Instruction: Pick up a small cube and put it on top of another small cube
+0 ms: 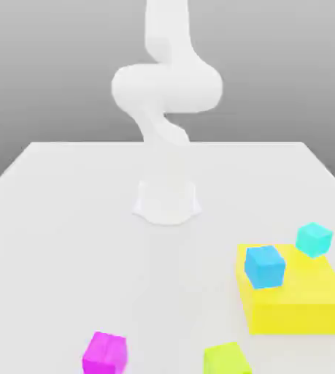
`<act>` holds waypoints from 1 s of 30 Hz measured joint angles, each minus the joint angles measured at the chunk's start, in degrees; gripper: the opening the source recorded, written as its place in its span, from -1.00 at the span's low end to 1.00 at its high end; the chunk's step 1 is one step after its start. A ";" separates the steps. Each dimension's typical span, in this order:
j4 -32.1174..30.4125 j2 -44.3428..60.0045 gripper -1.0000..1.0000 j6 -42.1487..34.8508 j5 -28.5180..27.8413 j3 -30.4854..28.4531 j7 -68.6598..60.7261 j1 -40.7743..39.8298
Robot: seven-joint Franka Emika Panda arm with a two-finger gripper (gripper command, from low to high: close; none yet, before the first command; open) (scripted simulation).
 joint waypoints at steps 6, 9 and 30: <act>-0.54 12.82 0.00 4.15 -0.41 0.97 -0.97 0.97; -0.80 19.05 0.00 6.16 -0.67 1.38 -1.39 1.53; -1.62 62.67 0.00 22.34 -3.14 3.18 -3.50 5.64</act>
